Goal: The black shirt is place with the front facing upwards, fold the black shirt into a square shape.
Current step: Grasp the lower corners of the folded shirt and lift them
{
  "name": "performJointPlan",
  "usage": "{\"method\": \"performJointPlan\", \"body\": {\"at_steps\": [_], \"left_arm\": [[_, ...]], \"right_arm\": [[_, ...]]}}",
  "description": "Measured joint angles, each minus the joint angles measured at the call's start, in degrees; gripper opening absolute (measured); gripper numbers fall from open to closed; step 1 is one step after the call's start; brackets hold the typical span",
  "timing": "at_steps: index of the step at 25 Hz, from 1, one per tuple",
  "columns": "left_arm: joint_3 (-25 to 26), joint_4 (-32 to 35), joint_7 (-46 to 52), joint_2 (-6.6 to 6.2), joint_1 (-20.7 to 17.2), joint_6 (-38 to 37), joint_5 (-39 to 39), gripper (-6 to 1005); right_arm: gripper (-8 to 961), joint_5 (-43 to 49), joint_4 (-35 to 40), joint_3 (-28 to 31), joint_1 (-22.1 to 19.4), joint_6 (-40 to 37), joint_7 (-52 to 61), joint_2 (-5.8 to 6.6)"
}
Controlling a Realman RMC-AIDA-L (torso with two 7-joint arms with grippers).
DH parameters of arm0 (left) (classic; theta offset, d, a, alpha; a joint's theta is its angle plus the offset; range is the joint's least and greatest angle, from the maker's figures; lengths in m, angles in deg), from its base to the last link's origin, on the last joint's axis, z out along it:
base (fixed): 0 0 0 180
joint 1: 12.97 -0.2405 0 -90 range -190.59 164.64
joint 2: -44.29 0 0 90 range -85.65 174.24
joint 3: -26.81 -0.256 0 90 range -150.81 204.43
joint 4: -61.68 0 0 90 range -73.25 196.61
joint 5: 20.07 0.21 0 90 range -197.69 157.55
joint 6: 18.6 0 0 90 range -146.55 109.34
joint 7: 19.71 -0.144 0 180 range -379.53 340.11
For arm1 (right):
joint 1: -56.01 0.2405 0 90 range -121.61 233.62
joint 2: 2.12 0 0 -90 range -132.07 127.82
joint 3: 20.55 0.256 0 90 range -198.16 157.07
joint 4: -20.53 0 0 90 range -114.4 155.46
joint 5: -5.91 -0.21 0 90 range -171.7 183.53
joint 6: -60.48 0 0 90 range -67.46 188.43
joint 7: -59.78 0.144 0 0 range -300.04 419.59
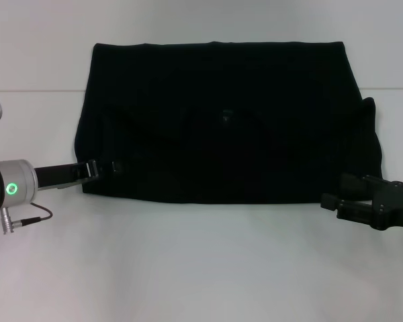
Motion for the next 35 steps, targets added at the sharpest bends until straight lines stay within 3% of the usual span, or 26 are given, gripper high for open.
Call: {"method": "performJointPlan", "body": {"at_steps": [2, 7, 12, 18, 21, 25, 30, 35], "left_arm": [[0.0, 0.0, -0.1, -0.01, 0.1, -0.1, 0.0, 377], [-0.1, -0.1, -0.3, -0.23, 0.1, -0.3, 0.0, 163], [-0.1, -0.1, -0.3, -0.27, 0.1, -0.4, 0.0, 108], [-0.1, -0.1, -0.2, -0.32, 0.1, -0.6, 0.0, 41], [0.0, 0.0, -0.2, -0.34, 0.1, -1.1, 0.0, 41], [0.1, 0.0, -0.2, -0.36, 0.2, -1.3, 0.0, 41], [0.2, 0.0, -0.2, -0.36, 0.2, -1.5, 0.0, 41], [0.0, -0.1, -0.1, -0.35, 0.2, -1.6, 0.0, 41]], "right_arm": [[874, 0.0, 0.0, 0.1, 0.0, -0.1, 0.0, 0.00], [872, 0.0, 0.1, 0.2, 0.0, -0.1, 1.2, 0.24], [870, 0.5, 3.0, -0.3, 0.3, -0.2, 10.8, 2.07], [868, 8.0, 17.3, -1.0, 1.8, -0.9, 37.0, 4.81], [866, 16.8, 23.8, -1.7, 4.6, -1.7, 50.5, 5.92], [858, 27.0, 25.8, -1.9, 9.4, -1.4, 59.5, 5.59], [843, 32.6, 17.7, -4.0, 14.4, 2.9, 61.9, 5.13], [829, 33.5, 13.2, -6.3, 15.8, 7.5, 62.0, 5.24]]}}
